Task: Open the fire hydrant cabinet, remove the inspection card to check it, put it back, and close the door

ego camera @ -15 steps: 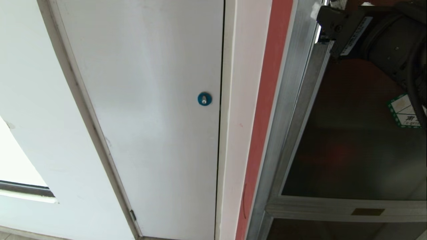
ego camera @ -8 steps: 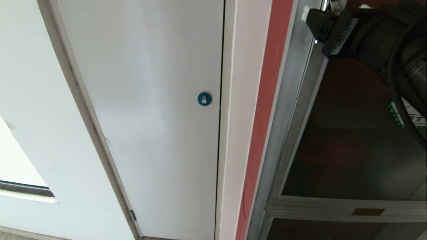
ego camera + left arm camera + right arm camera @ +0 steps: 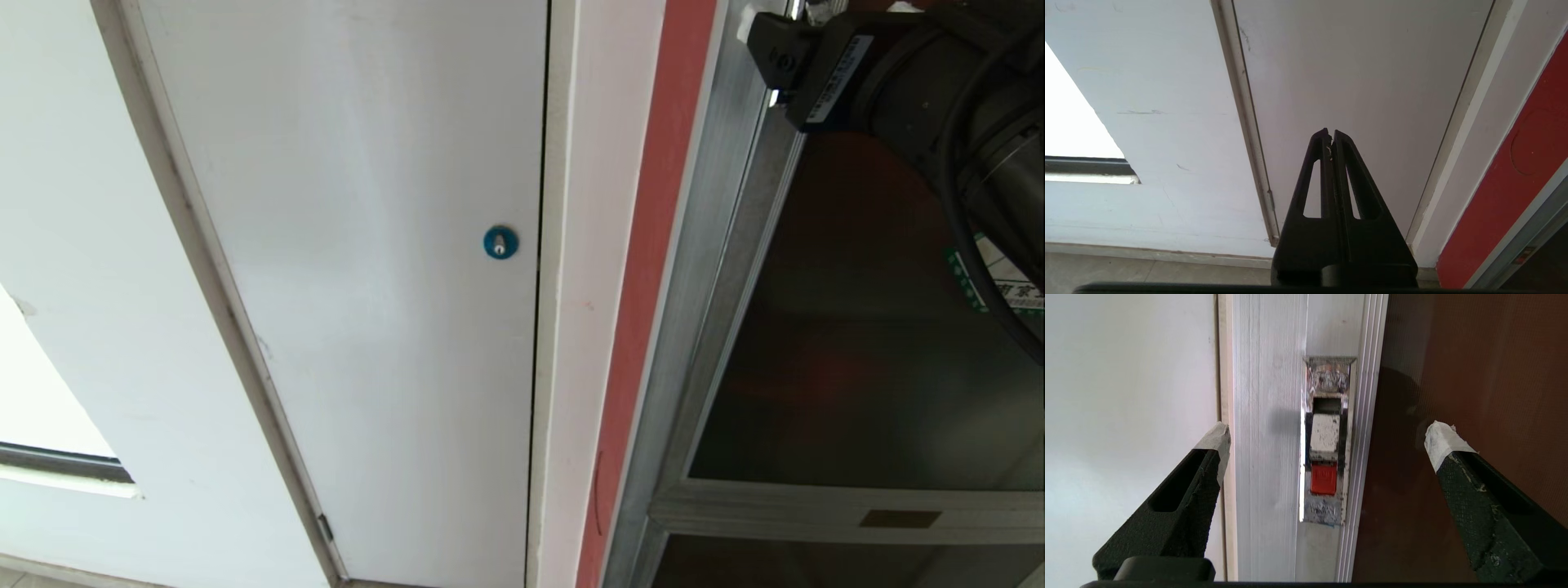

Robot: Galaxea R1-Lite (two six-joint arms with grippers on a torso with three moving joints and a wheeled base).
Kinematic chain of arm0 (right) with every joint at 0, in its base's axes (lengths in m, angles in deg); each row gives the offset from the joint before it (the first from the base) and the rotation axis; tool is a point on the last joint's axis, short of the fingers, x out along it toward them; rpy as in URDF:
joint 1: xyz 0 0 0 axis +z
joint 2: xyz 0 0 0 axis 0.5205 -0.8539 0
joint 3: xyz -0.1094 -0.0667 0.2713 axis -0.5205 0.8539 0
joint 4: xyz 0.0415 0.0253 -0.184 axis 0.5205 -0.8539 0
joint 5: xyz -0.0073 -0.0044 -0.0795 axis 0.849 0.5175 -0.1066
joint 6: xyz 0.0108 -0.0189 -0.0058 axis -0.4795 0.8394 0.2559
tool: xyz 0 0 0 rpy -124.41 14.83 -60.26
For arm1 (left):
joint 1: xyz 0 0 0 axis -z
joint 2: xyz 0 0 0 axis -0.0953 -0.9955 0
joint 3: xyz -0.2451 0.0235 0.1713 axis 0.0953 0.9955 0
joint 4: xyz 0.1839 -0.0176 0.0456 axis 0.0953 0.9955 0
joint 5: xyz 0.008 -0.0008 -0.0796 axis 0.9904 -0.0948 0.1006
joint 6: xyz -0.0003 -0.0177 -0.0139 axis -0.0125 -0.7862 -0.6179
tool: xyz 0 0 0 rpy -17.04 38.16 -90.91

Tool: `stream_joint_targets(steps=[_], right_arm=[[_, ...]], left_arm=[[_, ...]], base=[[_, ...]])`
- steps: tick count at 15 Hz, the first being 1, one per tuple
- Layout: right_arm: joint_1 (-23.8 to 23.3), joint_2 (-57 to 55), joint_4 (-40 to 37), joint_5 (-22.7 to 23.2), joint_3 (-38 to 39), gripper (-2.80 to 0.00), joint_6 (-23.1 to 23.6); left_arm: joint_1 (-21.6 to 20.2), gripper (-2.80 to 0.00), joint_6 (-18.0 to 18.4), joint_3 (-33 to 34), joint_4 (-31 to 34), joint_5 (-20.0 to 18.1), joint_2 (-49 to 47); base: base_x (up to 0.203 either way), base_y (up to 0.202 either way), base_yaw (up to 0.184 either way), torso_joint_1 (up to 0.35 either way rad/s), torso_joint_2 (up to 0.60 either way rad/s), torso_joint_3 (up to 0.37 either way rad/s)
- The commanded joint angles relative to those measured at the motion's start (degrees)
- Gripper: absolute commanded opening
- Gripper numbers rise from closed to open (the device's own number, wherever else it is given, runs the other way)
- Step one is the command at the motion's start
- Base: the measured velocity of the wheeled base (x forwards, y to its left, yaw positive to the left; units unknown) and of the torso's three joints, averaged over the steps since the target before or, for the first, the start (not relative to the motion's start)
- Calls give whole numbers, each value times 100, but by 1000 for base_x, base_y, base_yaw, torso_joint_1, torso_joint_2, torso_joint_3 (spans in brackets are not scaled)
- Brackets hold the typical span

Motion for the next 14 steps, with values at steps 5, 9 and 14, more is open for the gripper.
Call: stream_joint_targets(steps=[5,9,14], right_arm=[[-162,-103,28,-4,-99,-280,-2],[-165,-122,28,9,-55,-280,-2],[-165,-197,28,9,-81,-280,-2]], left_arm=[[-1,-280,4,79,-2,0,5],[-1,-280,-1,79,-2,0,5],[-1,-280,-1,79,-2,0,5]], base=[[0,0,0,0,0,0],[0,0,0,0,0,0],[0,0,0,0,0,0]])
